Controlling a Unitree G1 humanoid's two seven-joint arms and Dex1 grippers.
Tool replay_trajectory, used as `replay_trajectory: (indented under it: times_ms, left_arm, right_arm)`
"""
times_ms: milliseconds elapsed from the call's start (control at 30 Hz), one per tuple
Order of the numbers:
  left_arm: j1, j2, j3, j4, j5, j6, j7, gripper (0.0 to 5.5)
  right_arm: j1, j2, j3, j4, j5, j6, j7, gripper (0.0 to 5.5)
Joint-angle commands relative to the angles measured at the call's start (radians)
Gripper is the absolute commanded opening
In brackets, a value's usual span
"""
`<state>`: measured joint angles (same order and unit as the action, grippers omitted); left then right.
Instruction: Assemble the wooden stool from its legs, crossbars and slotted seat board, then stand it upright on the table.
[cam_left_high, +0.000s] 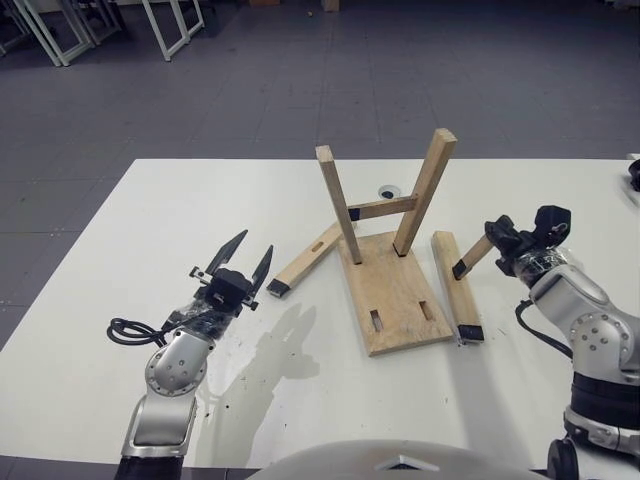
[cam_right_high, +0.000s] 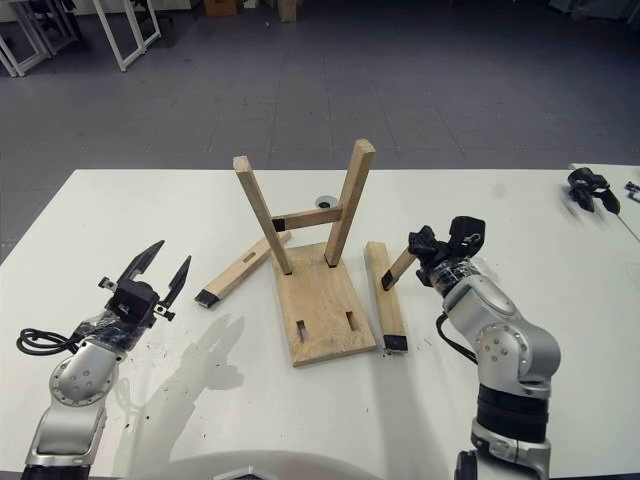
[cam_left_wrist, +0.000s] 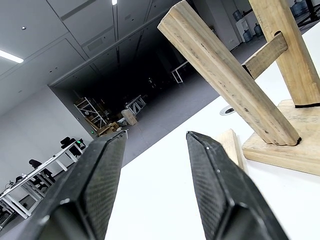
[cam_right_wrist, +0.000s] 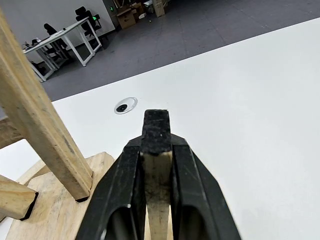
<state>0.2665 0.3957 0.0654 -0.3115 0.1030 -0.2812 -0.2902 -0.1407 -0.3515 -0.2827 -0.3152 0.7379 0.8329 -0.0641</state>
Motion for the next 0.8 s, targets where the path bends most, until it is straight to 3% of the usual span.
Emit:
replay_trajectory:
  times_ms: [33, 267, 533, 800]
  left_arm:
    - [-0.007, -0.003, 0.000, 0.011, 0.004, 0.008, 0.004, 2.19]
    - [-0.027, -0.012, -0.003, 0.025, 0.011, 0.006, 0.015, 2.19]
    - [-0.030, -0.023, -0.004, 0.031, 0.012, 0.001, 0.033, 2.19]
    - [-0.023, -0.021, -0.001, 0.021, 0.005, 0.013, 0.030, 2.19]
  right_arm:
    - [0.061, 0.022, 0.023, -0.013, -0.076, 0.026, -0.051, 0.41]
    - [0.093, -0.030, 0.141, 0.120, -0.299, -0.173, 0.053, 0.41]
    - [0.085, 0.029, 0.069, 0.327, -0.333, -0.444, 0.164, 0.41]
    - [-0.013, -0.014, 0.060, 0.220, -0.321, -0.355, 0.176, 0.41]
